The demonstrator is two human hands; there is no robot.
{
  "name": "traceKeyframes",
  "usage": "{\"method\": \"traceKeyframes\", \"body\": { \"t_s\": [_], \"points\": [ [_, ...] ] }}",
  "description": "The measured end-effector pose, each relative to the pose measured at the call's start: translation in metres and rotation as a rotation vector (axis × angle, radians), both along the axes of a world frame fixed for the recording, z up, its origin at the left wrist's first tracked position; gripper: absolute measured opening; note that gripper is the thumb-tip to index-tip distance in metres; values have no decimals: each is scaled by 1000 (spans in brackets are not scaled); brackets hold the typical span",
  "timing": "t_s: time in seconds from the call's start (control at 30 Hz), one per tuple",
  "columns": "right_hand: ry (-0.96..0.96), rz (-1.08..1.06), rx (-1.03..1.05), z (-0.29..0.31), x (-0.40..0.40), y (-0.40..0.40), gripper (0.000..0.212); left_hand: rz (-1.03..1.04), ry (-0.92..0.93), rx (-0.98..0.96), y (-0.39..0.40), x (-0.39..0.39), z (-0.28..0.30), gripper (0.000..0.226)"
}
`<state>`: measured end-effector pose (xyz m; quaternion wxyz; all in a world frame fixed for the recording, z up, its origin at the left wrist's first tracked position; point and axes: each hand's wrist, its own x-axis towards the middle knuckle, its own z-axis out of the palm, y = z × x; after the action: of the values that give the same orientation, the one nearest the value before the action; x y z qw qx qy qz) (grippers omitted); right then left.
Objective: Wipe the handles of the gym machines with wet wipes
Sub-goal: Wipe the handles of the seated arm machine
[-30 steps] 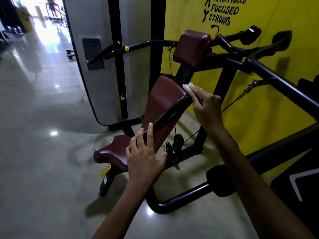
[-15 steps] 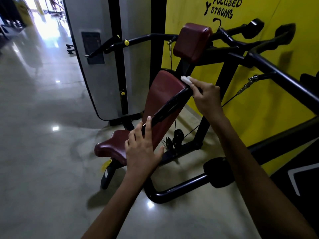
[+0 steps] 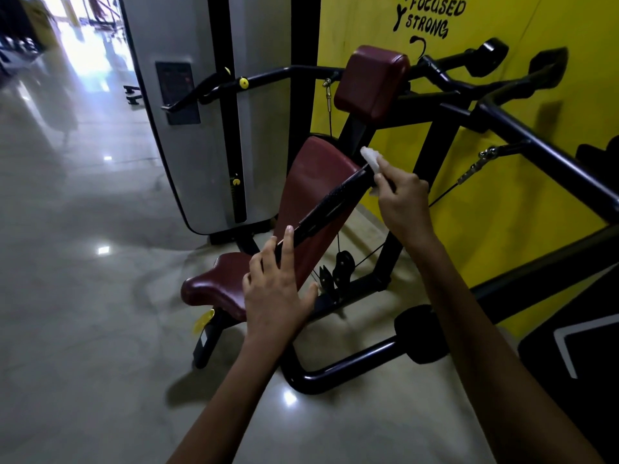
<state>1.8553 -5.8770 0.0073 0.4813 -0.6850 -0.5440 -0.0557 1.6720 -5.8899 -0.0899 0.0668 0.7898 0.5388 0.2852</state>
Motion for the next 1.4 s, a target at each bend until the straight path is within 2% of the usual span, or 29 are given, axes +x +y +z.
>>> {"method": "traceKeyframes", "body": {
  "t_s": [0.17,0.33,0.57,0.7,0.87,1.07,1.27,1.4],
  "points": [
    [-196,12,-121,-5,-8,4,40,15,5,25,2,1,-4,93],
    [-19,57,-118,9,-2,12,40,9,-14,23,3,0,-3,92],
    [-135,-1,-256,-19,-31,-12,57,3,-36,7,1,0,-2,90],
    [-211,-44,-266,-5,-21,-3,59,-14,-38,-22,0,0,-1,89],
    [-401,39,-286,-16,-26,-14,68,-12,-23,-18,-1,-1,-1,89],
    [-392,-19,-303,-3,-16,2,71,-10,-32,-18,1,0,-1,90],
    [-504,183,-269,-18,-21,-17,64,-36,-56,-50,-1,-1,1,88],
    [-500,96,-263,-12,-9,-13,65,-33,-36,-55,1,-2,0,89]
  ]
}}
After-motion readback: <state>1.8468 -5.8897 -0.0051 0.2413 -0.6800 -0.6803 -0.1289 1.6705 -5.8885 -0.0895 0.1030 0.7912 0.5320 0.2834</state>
